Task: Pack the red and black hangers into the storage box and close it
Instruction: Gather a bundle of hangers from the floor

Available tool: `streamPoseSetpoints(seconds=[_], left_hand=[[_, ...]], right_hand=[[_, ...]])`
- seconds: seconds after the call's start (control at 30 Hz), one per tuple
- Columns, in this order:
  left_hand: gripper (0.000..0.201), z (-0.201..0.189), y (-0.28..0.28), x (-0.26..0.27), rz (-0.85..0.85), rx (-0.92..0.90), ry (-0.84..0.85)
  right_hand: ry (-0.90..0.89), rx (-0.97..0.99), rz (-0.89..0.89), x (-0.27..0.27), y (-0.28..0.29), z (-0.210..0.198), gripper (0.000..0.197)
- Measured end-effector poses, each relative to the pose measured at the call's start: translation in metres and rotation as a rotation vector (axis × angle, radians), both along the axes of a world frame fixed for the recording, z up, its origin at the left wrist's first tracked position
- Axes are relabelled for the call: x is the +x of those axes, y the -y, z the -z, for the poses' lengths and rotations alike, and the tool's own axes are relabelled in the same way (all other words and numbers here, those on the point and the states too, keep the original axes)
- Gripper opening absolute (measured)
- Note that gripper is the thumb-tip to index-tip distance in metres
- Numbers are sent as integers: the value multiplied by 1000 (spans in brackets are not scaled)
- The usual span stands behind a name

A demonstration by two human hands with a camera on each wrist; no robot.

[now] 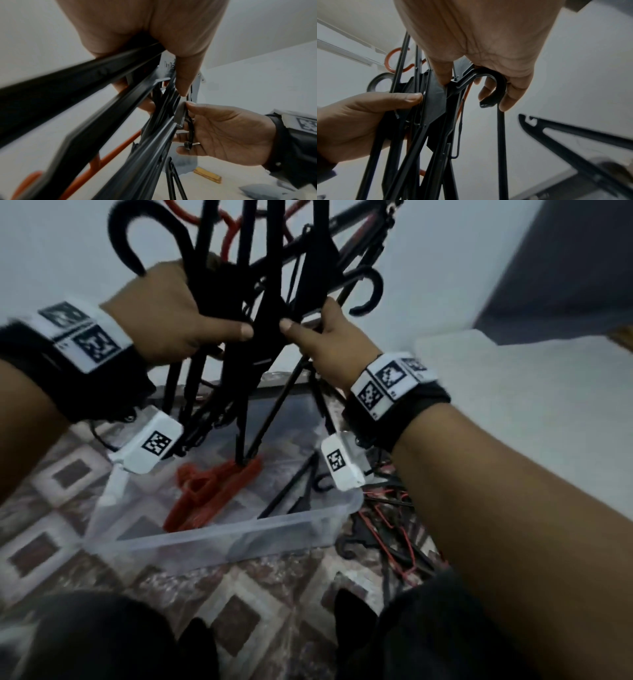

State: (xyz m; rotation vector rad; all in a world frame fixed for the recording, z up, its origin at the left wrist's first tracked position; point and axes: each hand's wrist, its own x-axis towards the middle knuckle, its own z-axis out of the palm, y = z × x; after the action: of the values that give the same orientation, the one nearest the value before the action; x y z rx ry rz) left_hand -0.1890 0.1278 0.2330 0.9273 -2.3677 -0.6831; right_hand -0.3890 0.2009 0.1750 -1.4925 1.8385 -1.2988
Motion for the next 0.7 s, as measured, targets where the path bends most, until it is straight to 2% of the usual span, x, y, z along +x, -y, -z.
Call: streamPoseSetpoints(seconds=[0.13,0.27,0.4,0.47,0.63,0.7], left_hand=[[33,52,37,45,-106,-27,132],[40,122,67,59,-94,74,190],[52,180,94,57,-146,189,365],[50,203,101,54,-119,227,427],[31,247,106,50,-126,290,529],[41,262,108,48,-110,325,584]], right_hand=[[120,109,-115,37,46,51,61],[173,252,-157,49,79,103,58],[116,438,-90,49,103,151,59],[74,513,-43,52,110,177,58],[-22,714,-21,60,124,224,45],[-77,792,-44,60,126,234,34]])
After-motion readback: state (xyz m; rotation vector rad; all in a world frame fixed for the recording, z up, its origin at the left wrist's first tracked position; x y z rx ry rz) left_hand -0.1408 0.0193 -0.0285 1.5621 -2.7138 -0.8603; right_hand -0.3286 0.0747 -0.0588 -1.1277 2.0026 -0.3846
